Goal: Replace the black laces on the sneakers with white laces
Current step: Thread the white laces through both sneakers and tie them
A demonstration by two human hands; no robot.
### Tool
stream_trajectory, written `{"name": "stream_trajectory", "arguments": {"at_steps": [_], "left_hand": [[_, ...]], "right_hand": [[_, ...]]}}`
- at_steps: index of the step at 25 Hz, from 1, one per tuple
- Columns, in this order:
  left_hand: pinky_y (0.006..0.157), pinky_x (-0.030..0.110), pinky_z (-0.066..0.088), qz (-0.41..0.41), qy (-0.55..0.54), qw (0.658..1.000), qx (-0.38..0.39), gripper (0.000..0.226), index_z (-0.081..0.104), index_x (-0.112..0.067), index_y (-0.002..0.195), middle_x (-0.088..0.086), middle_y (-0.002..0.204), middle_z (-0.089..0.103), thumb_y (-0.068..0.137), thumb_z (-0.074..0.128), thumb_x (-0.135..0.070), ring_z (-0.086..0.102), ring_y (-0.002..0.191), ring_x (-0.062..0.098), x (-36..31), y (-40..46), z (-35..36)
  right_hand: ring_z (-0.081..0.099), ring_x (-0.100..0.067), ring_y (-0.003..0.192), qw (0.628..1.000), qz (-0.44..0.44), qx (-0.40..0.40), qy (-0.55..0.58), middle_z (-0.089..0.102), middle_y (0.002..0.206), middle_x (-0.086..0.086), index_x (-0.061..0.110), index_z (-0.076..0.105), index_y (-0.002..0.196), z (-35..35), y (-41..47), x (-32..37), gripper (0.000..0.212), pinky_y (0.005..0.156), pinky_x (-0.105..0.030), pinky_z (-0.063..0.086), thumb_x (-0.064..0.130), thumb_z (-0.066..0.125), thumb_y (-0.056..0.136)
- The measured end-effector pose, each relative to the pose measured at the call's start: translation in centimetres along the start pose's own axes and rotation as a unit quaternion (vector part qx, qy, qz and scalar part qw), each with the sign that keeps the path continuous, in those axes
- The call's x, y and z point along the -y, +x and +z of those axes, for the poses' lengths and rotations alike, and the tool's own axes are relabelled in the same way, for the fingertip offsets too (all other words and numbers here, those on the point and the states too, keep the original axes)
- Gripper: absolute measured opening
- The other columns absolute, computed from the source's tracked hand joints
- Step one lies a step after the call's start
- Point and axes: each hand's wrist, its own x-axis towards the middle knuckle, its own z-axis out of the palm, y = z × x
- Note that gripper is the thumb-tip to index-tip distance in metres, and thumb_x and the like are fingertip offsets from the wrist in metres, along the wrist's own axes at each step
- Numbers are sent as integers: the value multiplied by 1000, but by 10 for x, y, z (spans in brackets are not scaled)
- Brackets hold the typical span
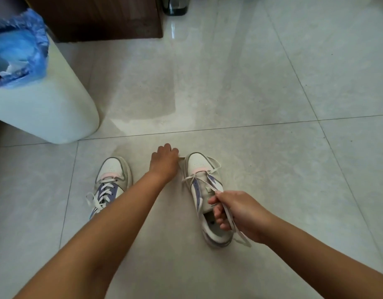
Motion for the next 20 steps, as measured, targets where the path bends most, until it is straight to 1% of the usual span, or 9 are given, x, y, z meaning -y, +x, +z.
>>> {"name": "stream_trajectory", "arguments": {"at_steps": [2, 4, 6, 8, 10, 12, 13, 16, 20], "left_hand": [[81, 35, 36, 9, 87, 996, 9, 26, 55, -7, 112, 11, 118, 50, 90, 42, -5, 47, 107, 31, -4, 11, 1], [77, 32, 39, -22, -101, 994, -42, 17, 60, -9, 95, 9, 101, 61, 90, 45, -9, 56, 97, 29, -13, 13, -30], [71, 31, 44, -57, -454, 889, -20, 14, 54, -10, 82, 2, 74, 66, 91, 44, -10, 63, 79, 25, -23, 0, -74], [72, 33, 52, 17, -620, 785, 12, 17, 50, -12, 81, -1, 60, 62, 95, 43, -6, 62, 64, 19, -29, -28, -115], [75, 30, 52, 97, -528, 843, 33, 9, 54, -13, 94, 1, 75, 60, 96, 46, -10, 59, 70, 15, -30, -58, -137], [90, 34, 44, 87, -231, 969, -32, 31, 46, -13, 125, 5, 113, 51, 95, 49, -18, 53, 102, 19, -24, -80, -123], [99, 36, 38, 47, -128, 990, -36, 46, 35, -11, 136, 9, 128, 41, 94, 49, -21, 45, 116, 25, -23, -94, -105], [102, 36, 36, -68, -172, 972, 146, 64, 29, -4, 136, 15, 137, 35, 88, 56, -38, 39, 126, 32, -52, -133, -42], [90, 44, 46, -167, -477, 862, -28, 39, 46, -10, 117, 11, 117, 52, 81, 55, -22, 53, 109, 33, -89, -135, 35]], "right_hand": [[52, -17, 48, 1000, -15, 1, -6, 56, 56, -8, 4, 56, 87, 1, 0, 2, 29, 45, -22, 46, 22, 39, 101], [54, -18, 50, 1000, -20, -1, -12, 58, 59, -10, 4, 55, 85, 1, 2, 2, 29, 49, -25, 47, 21, 39, 102], [52, -18, 48, 1000, -8, -6, -16, 56, 59, -10, 5, 54, 83, 2, 6, -2, 29, 50, -26, 45, 20, 38, 101], [47, -17, 46, 1000, 8, -8, -20, 53, 58, -9, 4, 54, 83, 3, 7, -7, 28, 48, -25, 41, 19, 38, 101], [42, -15, 44, 999, 16, -20, -36, 49, 55, -7, 5, 55, 82, 3, 6, -10, 27, 45, -23, 36, 18, 40, 99], [33, -14, 41, 998, 14, -29, -49, 42, 50, -3, 6, 54, 80, 4, 1, -7, 23, 42, -20, 28, 18, 43, 96], [28, -13, 41, 999, 15, -25, -36, 38, 48, -2, 7, 52, 80, 6, 0, -5, 21, 41, -20, 23, 18, 43, 95], [23, -11, 39, 1000, 10, -10, 11, 34, 44, 0, 9, 49, 81, 9, -2, -1, 25, 40, -17, 17, 22, 38, 99], [28, -11, 38, 1000, -10, -7, -14, 38, 45, -1, 8, 51, 77, 16, -6, -5, 27, 40, -18, 22, 20, 39, 98]]}}
